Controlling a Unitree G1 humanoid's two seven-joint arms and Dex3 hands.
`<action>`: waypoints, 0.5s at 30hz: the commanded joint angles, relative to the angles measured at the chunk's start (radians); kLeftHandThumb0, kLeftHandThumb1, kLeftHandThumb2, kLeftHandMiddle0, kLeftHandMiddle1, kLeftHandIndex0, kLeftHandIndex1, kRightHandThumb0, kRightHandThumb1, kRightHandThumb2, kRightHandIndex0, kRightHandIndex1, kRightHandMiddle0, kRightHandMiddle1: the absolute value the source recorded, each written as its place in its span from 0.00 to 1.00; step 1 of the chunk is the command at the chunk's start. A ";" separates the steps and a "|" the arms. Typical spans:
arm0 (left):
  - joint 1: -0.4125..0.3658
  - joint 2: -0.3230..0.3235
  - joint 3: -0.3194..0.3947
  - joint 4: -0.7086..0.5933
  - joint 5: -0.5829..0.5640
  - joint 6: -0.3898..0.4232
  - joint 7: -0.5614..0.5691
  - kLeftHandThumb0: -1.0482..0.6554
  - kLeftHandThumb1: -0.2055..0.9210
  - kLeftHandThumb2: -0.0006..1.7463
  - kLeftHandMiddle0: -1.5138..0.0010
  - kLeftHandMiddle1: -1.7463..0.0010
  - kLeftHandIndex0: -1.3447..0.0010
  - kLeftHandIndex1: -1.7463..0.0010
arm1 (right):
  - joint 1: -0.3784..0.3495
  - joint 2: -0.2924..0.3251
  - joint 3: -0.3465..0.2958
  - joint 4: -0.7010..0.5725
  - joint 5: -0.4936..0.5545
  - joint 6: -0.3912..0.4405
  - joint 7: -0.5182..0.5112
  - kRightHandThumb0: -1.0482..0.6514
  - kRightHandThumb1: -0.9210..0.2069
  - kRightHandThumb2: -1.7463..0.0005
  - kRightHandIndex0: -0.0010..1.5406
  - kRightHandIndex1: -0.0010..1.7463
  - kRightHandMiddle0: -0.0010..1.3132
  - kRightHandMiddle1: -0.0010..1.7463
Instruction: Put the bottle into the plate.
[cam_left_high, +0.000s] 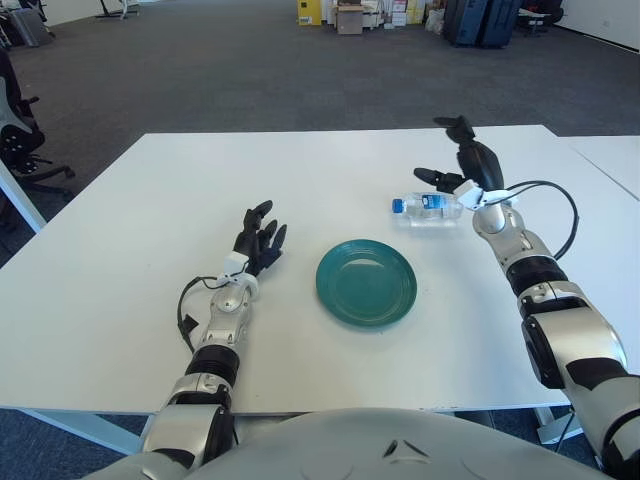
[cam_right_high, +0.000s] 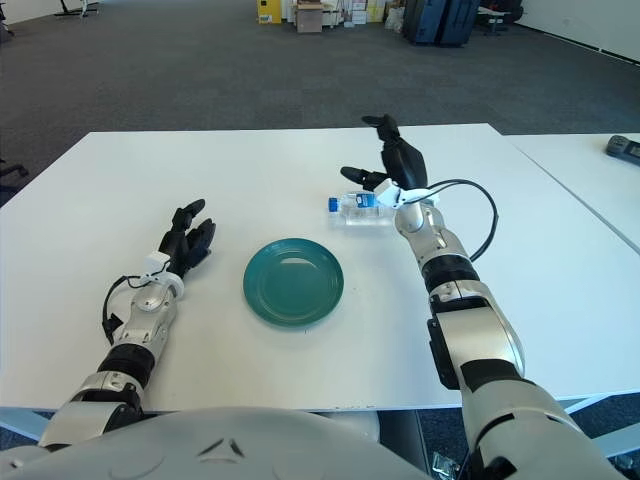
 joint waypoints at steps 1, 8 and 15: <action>0.044 -0.003 -0.008 0.020 0.005 0.042 -0.009 0.16 1.00 0.31 0.74 0.95 1.00 0.56 | -0.041 -0.009 0.037 0.058 -0.036 0.025 -0.033 0.17 0.01 0.89 0.30 0.03 0.00 0.46; 0.050 -0.003 -0.011 0.011 0.010 0.040 -0.004 0.17 1.00 0.33 0.73 0.95 1.00 0.54 | -0.107 0.003 0.129 0.168 -0.111 0.086 -0.090 0.16 0.00 0.85 0.27 0.02 0.00 0.45; 0.057 -0.004 -0.015 -0.002 0.022 0.024 0.008 0.17 1.00 0.35 0.73 0.95 1.00 0.54 | -0.169 -0.010 0.223 0.232 -0.174 0.125 -0.028 0.09 0.00 0.76 0.22 0.01 0.00 0.44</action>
